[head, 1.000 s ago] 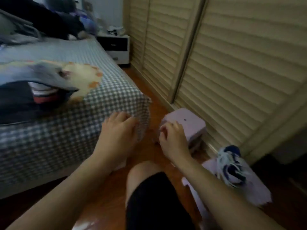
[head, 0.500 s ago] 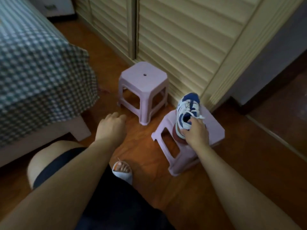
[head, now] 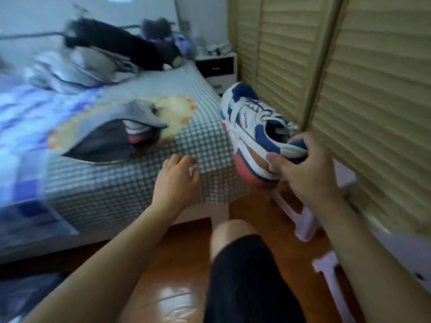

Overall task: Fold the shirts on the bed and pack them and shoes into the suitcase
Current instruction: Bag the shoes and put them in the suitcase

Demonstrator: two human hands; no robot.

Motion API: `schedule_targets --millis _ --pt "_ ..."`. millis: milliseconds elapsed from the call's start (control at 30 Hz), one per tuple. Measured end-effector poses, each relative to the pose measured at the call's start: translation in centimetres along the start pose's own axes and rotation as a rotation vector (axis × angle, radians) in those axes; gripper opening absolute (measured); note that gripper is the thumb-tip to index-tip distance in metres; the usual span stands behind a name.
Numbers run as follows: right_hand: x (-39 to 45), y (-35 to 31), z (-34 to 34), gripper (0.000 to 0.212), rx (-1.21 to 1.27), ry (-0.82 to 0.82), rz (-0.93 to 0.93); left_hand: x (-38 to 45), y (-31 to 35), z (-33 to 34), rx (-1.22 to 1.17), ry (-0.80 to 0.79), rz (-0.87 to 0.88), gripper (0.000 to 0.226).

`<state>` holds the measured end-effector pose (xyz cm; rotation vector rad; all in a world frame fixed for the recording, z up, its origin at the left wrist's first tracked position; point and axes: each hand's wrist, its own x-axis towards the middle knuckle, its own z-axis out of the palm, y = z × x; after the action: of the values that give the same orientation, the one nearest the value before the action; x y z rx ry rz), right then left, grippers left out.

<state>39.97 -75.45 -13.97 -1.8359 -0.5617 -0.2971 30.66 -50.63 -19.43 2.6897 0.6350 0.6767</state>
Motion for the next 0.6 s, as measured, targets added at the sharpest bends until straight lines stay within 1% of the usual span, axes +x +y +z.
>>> schedule_targets --millis 67,133,200,233,333,400,467,500,600 --pt "0.7 -4.1 3.2 0.033 0.121 -0.064 -0.035 0.1 -5.9 -5.3 0.105 0.094 -0.085 0.028" --pt "0.7 -7.3 6.0 0.032 0.179 -0.163 -0.129 -0.1 -11.6 -9.7 0.220 0.166 -0.158 0.031" --pt "0.3 -9.6 8.4 0.031 0.223 -0.291 -0.186 0.1 -16.2 -13.0 0.346 0.190 -0.191 0.033" --pt "-0.1 -10.4 9.5 0.031 0.226 -0.356 -0.199 0.3 -18.0 -14.1 0.400 0.156 -0.201 0.034" --pt "-0.8 -11.2 12.5 0.033 0.123 -0.487 -0.247 2.0 -21.8 -15.6 0.489 -0.076 -0.229 0.049" --pt "-0.9 -11.4 13.9 0.034 0.038 -0.521 -0.290 3.4 -23.0 -15.5 0.457 -0.186 -0.236 0.060" --pt "-0.6 -11.4 14.8 0.037 0.001 -0.541 -0.296 4.6 -24.1 -15.0 0.338 -0.236 -0.257 0.070" --pt "-0.3 -11.5 15.1 0.037 0.002 -0.551 -0.278 5.1 -24.4 -14.7 0.259 -0.217 -0.257 0.073" --pt "1.1 -12.5 16.1 0.033 0.054 -0.545 -0.243 5.7 -24.6 -14.2 -0.012 -0.080 -0.241 0.077"
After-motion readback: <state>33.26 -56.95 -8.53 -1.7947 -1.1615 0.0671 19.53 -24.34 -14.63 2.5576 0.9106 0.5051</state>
